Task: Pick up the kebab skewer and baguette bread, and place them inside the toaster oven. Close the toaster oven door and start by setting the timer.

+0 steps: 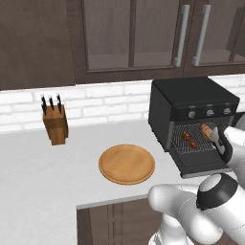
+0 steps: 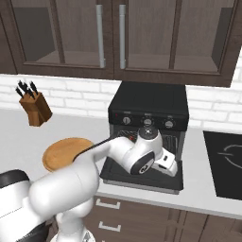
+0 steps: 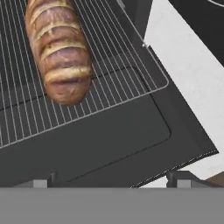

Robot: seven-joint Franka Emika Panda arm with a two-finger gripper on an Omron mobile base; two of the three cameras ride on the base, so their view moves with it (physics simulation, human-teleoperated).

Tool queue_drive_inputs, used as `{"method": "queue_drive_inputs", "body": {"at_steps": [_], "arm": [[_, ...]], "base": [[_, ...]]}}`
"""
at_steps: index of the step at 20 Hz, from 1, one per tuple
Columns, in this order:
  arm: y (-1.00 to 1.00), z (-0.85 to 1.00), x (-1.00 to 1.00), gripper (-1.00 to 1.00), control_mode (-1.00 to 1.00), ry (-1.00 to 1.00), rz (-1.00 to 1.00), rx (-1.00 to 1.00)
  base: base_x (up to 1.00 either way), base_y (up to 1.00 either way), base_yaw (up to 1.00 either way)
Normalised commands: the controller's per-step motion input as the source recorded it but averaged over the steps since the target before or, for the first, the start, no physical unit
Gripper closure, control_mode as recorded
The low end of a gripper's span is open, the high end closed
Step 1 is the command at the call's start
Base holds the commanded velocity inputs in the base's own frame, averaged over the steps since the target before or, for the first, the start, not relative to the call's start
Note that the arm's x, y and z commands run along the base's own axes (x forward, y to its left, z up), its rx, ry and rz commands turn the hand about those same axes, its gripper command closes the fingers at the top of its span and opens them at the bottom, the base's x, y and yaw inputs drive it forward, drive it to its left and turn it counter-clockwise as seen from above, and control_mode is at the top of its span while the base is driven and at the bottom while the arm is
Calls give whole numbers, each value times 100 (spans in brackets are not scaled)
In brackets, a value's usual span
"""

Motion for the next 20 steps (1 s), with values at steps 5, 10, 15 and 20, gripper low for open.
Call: {"method": "queue_drive_inputs", "body": {"at_steps": [5, 10, 15, 20], "arm": [[1, -43, 0, -100, -100, 0, -8, 0], [17, -40, 8, -100, -100, 0, -3, 0], [10, -22, 32, -100, -100, 0, -1, 0], [0, -19, 17, -100, -100, 0, 0, 0]], "base": [[0, 0, 0], [0, 0, 0], [0, 0, 0], [0, 0, 0]]}}
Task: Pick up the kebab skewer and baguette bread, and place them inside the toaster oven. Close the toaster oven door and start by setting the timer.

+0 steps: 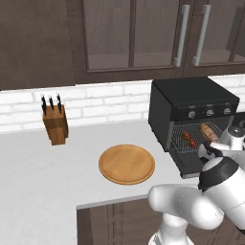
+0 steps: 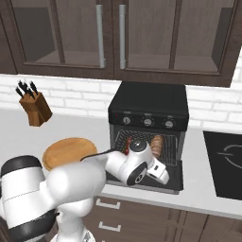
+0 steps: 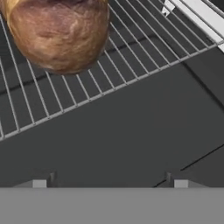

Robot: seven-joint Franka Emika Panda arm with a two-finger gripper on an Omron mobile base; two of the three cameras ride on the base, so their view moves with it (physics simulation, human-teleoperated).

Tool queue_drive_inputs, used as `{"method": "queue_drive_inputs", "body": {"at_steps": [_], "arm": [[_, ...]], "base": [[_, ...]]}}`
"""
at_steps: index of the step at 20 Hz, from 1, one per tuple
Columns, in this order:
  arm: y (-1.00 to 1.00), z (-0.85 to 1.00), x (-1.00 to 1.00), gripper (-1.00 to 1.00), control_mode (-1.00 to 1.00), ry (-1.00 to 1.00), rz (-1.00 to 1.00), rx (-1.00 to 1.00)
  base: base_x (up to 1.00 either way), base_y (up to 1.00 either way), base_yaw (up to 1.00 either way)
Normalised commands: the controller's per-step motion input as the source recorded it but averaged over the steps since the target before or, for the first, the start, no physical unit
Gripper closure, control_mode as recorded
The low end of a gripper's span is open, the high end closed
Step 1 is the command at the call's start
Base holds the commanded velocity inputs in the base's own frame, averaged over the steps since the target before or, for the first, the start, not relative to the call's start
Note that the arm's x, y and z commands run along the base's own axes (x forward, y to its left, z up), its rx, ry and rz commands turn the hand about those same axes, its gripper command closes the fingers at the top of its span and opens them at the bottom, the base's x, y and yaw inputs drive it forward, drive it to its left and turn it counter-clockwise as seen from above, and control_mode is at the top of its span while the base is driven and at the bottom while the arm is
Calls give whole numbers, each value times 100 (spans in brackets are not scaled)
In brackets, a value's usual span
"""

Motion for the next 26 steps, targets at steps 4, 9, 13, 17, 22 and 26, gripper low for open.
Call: {"method": "queue_drive_inputs", "body": {"at_steps": [4, 9, 13, 17, 22, 26], "arm": [[0, -11, 6, -100, -100, -2, -1, 0], [0, 0, 1, -100, -100, -1, -6, 3], [7, -2, 9, -100, -100, -1, -16, 10], [19, 0, 28, -100, -100, -2, -19, 9], [25, -9, 31, -100, -100, -3, -21, 7], [22, -21, 24, -100, -100, -8, -20, 6]], "base": [[0, 0, 0], [0, 0, 0], [0, 0, 0], [0, 0, 0], [0, 0, 0], [0, 0, 0]]}}
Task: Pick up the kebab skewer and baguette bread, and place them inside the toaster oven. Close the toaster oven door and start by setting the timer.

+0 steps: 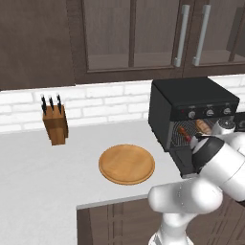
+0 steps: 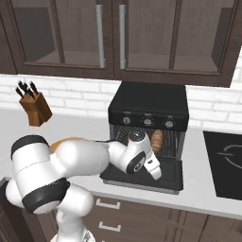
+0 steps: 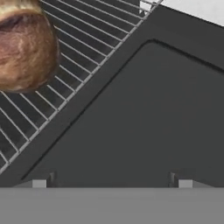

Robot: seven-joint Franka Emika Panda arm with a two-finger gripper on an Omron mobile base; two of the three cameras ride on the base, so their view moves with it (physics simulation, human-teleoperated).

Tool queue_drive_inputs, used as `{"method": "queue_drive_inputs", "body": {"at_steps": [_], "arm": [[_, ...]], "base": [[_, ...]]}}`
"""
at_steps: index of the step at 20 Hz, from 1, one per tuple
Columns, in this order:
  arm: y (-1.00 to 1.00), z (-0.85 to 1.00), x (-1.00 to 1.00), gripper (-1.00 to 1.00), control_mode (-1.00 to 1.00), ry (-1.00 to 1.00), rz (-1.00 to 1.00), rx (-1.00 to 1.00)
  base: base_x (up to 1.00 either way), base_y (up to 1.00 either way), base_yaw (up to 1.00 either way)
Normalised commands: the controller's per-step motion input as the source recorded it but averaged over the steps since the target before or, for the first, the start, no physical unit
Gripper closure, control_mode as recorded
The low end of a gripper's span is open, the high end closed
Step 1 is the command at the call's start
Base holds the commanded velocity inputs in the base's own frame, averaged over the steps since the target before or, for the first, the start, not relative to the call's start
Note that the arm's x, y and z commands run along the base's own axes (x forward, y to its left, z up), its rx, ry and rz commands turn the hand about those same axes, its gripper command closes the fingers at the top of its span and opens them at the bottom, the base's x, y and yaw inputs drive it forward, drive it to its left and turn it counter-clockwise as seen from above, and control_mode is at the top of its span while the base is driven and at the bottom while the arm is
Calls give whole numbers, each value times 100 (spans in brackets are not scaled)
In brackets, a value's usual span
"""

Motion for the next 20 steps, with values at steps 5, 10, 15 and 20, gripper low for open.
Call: {"method": "queue_drive_inputs", "body": {"at_steps": [5, 10, 15, 20], "arm": [[13, -19, 27, -100, -100, -9, -19, 5], [12, -15, 33, -100, -100, -10, -18, 4], [23, -24, 12, -100, -100, -13, -16, 5], [5, -24, -14, -100, -100, -10, -6, 4]], "base": [[0, 0, 0], [0, 0, 0], [0, 0, 0], [0, 0, 0]]}}
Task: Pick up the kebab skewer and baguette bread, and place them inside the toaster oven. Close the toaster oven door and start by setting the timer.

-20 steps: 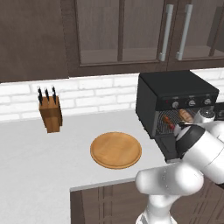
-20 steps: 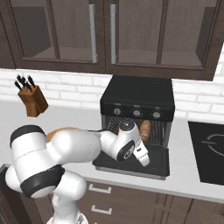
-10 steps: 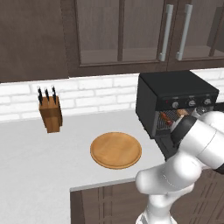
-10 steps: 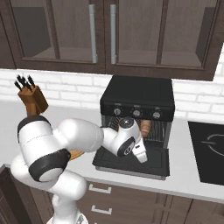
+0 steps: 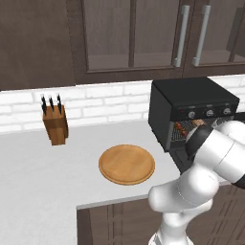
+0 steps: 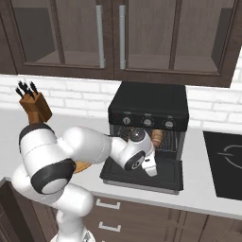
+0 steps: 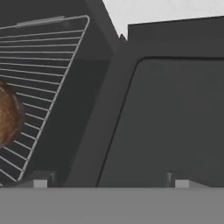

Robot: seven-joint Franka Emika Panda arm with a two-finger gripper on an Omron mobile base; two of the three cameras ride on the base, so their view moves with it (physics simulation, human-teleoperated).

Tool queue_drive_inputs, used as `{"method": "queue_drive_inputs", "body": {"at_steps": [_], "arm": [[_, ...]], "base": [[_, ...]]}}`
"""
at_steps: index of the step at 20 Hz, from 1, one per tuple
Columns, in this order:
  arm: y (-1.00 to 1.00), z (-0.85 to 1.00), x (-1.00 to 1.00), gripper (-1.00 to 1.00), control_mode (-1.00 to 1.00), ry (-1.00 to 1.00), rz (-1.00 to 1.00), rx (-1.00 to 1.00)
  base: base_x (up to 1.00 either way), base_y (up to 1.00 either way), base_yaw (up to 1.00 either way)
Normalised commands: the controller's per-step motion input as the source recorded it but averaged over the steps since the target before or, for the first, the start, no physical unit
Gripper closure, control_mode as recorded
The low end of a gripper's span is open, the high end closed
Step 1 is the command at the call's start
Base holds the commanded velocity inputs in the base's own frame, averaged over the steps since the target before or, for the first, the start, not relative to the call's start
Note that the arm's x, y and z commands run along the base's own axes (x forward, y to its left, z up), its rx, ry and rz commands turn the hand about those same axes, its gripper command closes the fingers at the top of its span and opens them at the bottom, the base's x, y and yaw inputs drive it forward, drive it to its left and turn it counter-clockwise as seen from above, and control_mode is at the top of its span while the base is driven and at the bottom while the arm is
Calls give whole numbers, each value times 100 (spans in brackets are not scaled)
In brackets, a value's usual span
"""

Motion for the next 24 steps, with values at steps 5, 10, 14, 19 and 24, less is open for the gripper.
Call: {"method": "queue_drive_inputs", "body": {"at_steps": [5, 10, 14, 19, 24], "arm": [[0, 4, -74, -100, -100, -11, 4, 4], [43, 25, -92, -100, -100, -1, 25, 0], [94, 27, -66, -100, -100, 3, 44, -8], [68, 4, -43, -100, -100, 5, 36, -11], [5, 0, 0, -100, -100, 25, 17, -24]], "base": [[0, 0, 0], [0, 0, 0], [0, 0, 0], [0, 0, 0], [0, 0, 0]]}}
